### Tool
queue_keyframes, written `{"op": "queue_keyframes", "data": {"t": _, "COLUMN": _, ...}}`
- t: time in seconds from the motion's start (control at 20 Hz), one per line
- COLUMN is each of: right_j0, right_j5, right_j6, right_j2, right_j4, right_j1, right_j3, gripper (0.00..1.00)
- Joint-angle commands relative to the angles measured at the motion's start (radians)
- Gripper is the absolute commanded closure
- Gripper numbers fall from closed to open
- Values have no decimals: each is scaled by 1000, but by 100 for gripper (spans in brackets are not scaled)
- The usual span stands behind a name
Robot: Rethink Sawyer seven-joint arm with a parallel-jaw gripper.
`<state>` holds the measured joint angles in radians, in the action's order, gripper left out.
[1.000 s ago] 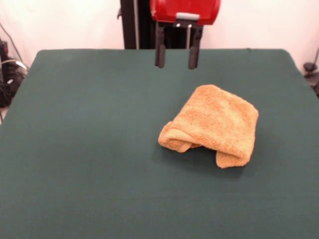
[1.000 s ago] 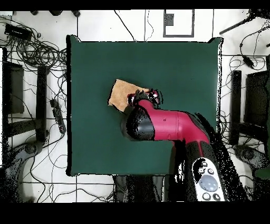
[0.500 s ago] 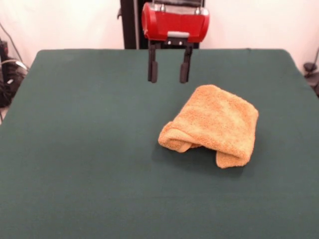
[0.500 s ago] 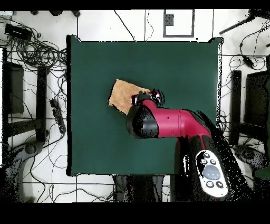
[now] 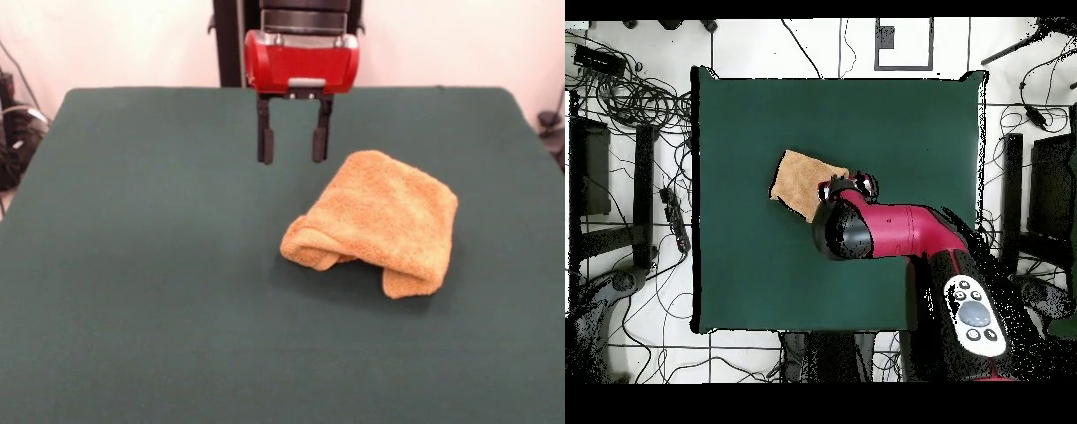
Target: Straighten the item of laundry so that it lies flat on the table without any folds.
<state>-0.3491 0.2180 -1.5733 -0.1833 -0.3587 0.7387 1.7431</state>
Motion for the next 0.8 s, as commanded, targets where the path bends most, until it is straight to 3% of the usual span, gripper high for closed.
{"op": "queue_keyframes", "data": {"t": 0.05, "right_j0": 12, "right_j5": 47, "right_j6": -8, "right_j2": -132, "right_j4": -31, "right_j1": -32, "right_j3": 2, "gripper": 0}}
{"op": "queue_keyframes", "data": {"t": 0.8, "right_j0": 19, "right_j5": -18, "right_j6": -22, "right_j2": -121, "right_j4": -74, "right_j1": -113, "right_j3": -40, "gripper": 0}}
